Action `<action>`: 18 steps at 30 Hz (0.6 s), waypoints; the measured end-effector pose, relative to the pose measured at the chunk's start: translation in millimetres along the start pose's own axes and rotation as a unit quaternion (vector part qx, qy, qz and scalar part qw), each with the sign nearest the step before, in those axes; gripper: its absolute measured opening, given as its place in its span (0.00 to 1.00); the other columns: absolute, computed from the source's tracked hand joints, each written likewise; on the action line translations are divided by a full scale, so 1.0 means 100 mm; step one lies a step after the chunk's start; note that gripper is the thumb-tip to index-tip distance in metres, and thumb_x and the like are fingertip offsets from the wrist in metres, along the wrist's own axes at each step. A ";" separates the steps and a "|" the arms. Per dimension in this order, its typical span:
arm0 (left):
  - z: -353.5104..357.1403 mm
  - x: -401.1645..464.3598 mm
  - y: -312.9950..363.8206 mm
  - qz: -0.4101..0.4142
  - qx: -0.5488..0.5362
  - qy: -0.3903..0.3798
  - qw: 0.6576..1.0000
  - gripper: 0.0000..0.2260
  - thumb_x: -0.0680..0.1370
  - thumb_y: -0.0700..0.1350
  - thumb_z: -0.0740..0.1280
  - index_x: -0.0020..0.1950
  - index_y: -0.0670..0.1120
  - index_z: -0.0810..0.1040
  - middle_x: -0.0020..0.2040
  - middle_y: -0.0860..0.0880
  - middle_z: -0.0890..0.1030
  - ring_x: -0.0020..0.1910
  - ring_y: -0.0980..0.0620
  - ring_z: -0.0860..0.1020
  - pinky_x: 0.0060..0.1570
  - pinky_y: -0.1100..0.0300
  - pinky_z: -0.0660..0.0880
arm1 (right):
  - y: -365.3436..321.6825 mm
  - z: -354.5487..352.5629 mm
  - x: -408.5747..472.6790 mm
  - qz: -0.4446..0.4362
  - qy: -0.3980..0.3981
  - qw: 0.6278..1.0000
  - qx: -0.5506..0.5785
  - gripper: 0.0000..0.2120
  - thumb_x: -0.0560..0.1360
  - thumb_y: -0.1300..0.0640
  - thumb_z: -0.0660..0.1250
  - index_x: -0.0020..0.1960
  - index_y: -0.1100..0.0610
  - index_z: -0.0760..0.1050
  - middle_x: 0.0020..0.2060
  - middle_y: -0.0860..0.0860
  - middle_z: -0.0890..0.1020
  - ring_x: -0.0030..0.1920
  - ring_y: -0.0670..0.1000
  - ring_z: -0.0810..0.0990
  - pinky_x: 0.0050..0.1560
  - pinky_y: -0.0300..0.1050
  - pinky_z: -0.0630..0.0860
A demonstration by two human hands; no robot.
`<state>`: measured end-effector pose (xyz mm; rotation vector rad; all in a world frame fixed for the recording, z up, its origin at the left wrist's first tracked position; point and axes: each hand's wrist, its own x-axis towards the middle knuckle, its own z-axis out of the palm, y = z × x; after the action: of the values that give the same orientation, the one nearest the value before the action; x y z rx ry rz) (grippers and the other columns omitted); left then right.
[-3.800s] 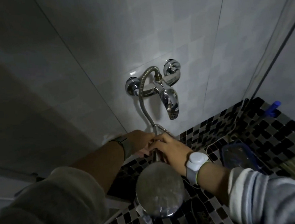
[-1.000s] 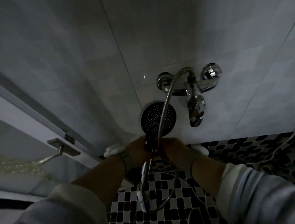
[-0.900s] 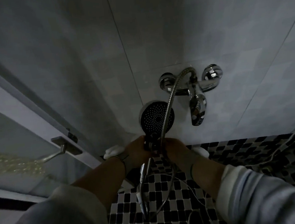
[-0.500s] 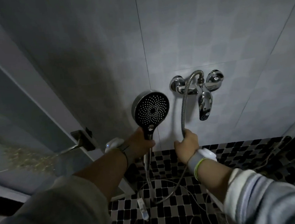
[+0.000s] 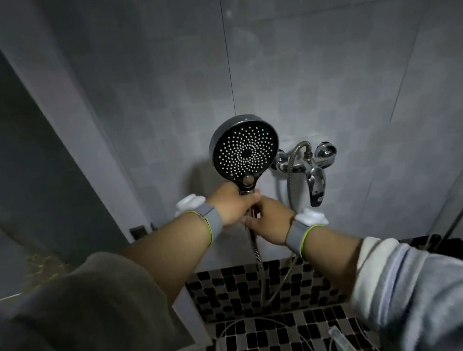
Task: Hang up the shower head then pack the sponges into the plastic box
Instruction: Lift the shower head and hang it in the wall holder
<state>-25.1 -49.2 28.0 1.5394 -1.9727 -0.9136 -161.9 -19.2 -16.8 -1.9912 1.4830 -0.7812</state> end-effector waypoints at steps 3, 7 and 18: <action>-0.18 0.01 0.25 0.025 -0.018 0.008 0.999 0.12 0.78 0.50 0.69 0.58 0.46 0.83 0.50 0.51 0.84 0.49 0.53 0.82 0.53 0.56 0.79 | -0.21 -0.21 0.08 -0.012 0.033 0.998 -0.046 0.13 0.77 0.52 0.67 0.60 0.54 0.74 0.50 0.48 0.82 0.50 0.48 0.78 0.45 0.38 0.68; -0.32 0.02 0.37 0.042 -0.075 0.033 0.996 0.21 0.73 0.56 0.70 0.63 0.49 0.76 0.56 0.51 0.83 0.53 0.53 0.82 0.59 0.52 0.78 | -0.43 -0.46 0.20 -0.041 0.055 0.995 -0.071 0.10 0.74 0.53 0.65 0.55 0.51 0.74 0.44 0.51 0.84 0.47 0.55 0.83 0.46 0.47 0.79; -0.80 0.01 0.66 -0.025 -0.255 -0.011 0.967 0.12 0.83 0.56 0.53 0.55 0.57 0.75 0.52 0.54 0.81 0.59 0.51 0.78 0.65 0.48 0.66 | -1.12 -1.09 0.66 -0.079 0.155 0.984 -0.046 0.12 0.77 0.45 0.64 0.49 0.54 0.74 0.38 0.50 0.83 0.40 0.52 0.82 0.41 0.45 0.74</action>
<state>-11.2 -57.4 130.3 1.2826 -1.5484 -1.3368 -152.4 -62.2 146.8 -2.1515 1.5661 -1.1532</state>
